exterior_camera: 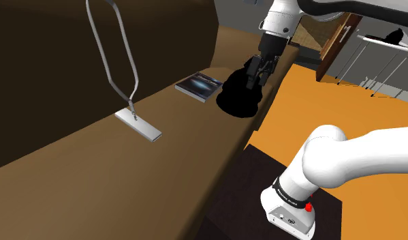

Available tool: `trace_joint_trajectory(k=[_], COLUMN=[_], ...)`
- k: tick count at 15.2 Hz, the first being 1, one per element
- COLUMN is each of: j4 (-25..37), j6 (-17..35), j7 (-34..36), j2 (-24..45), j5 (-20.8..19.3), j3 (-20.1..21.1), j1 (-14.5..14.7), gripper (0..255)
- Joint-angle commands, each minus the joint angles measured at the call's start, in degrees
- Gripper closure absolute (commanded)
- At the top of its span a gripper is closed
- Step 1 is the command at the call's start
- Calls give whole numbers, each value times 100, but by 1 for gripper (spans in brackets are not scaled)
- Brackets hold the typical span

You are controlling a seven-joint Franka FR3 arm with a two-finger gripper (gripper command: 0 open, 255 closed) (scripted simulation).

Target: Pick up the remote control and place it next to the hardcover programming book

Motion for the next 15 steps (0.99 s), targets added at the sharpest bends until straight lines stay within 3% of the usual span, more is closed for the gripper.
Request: trace_joint_trajectory(k=[1, 8, 15], j4=[0, -104, 181], j6=[0, 1245, 2362], j7=[0, 381, 777], j2=[0, 975, 2220], j5=[0, 240, 295], j3=[0, 509, 986], j1=[0, 231, 398], gripper=[0, 0, 0])
